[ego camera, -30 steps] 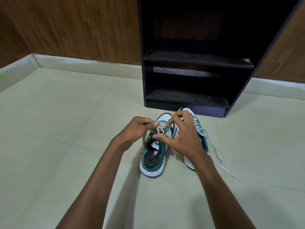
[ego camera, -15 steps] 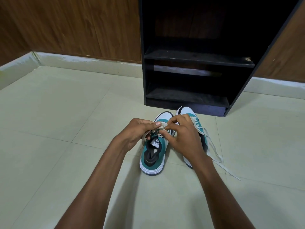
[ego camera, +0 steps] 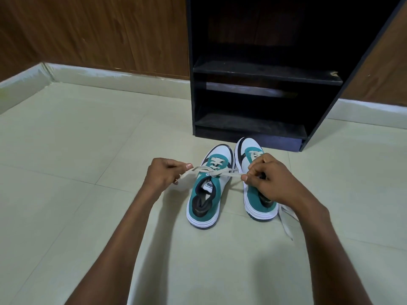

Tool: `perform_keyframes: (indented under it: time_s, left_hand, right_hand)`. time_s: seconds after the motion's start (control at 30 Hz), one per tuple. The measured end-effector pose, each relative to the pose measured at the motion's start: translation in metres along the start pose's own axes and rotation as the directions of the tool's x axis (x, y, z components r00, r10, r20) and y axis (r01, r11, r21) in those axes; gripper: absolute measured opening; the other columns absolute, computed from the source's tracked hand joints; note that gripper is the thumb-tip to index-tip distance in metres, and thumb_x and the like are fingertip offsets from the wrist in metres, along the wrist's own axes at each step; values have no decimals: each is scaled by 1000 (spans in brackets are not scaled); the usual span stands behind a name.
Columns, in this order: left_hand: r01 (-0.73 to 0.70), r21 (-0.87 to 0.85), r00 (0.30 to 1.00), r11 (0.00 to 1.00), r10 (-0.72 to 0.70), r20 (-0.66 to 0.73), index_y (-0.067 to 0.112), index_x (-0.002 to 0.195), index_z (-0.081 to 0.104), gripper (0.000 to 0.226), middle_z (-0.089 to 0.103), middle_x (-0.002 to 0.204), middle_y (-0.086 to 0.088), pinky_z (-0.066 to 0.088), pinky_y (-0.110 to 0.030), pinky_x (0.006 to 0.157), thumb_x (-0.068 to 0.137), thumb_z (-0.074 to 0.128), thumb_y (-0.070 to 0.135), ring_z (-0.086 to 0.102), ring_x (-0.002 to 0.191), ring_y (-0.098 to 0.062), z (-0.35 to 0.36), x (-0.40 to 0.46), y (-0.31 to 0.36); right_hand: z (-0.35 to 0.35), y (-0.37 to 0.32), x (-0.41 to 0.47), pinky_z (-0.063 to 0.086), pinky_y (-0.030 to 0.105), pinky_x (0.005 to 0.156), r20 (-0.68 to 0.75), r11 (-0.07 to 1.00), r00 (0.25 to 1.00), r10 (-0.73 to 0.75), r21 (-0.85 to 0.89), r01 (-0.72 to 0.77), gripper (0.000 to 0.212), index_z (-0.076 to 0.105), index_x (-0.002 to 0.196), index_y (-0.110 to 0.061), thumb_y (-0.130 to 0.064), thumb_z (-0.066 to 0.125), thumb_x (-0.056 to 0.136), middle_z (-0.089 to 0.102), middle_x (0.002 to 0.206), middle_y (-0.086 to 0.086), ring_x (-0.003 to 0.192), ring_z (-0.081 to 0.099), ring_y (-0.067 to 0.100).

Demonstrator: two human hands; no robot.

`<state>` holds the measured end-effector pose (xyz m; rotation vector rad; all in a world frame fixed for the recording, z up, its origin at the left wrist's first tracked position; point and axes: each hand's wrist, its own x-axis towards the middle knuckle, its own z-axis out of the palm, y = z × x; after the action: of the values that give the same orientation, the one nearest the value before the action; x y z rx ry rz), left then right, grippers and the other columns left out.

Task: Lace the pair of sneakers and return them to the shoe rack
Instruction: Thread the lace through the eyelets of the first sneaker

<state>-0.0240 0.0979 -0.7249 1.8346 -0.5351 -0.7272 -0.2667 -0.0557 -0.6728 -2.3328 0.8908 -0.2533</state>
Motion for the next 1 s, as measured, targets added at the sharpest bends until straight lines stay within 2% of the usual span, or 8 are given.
perform_keyframes:
  time_s: [0.1,0.23,0.33,0.43,0.57,0.67,0.8,1.0]
  left_hand:
    - [49,104,992,993,-60,109,6,59,68,42,56,52,-1,50,-28,53,75,86,40,49,50,-14,-4,0,4]
    - [106,104,933,989,-136,335,9,67,55,52,48,57,-3,47,-29,57,80,76,55,45,54,-18,-15,-4,18]
    - [160,-126,904,979,-94,418,9,77,65,47,54,69,-6,46,-29,59,83,68,55,49,62,-18,-11,-9,24]
    - [183,-382,939,906,-46,340,6,91,75,50,69,89,-9,45,-29,61,90,60,53,61,69,-13,4,-15,29]
    - [252,-631,947,734,-52,318,14,81,67,41,74,87,-3,50,-29,69,98,52,49,66,74,-15,22,-21,26]
    - [258,-720,945,645,-14,326,18,88,64,32,67,83,0,51,-29,75,100,52,45,59,81,-15,28,-23,21]
    - [188,-799,974,571,-2,227,9,127,64,29,67,78,1,58,-24,66,103,51,19,66,74,-10,38,-25,22]
    - [65,-831,998,552,-25,62,3,126,67,29,62,79,-4,60,-28,69,100,56,10,67,72,-14,51,-27,27]
  right_hand:
    - [-3,-13,-4,45,27,76,34,996,999,25,88,-27,28,67,76,-22,-42,64,96,64,95,1,85,60,13]
    - [6,-21,-6,52,23,67,39,881,996,81,464,-89,27,71,87,-16,-40,62,98,73,92,-4,64,61,12]
    - [18,-23,-1,61,28,73,5,671,994,108,738,-77,25,73,101,-2,-22,59,101,71,100,6,81,64,15]
    - [32,-28,1,63,37,80,31,419,992,120,905,-79,25,69,108,2,-16,53,103,72,117,18,103,70,21]
    - [46,-37,1,59,52,91,69,82,994,83,994,-76,20,60,98,-1,-14,46,105,70,122,26,118,68,35]
    - [52,-39,4,59,54,92,85,-92,992,93,993,-77,15,55,103,-2,-15,46,103,67,124,30,121,65,41]
    - [59,-40,7,63,46,76,80,-153,987,142,987,-58,16,56,100,-3,-17,49,100,73,107,26,107,72,39]
    - [63,-44,8,60,36,62,64,-82,974,218,996,-47,16,57,96,-6,-13,46,105,68,88,16,78,70,27]
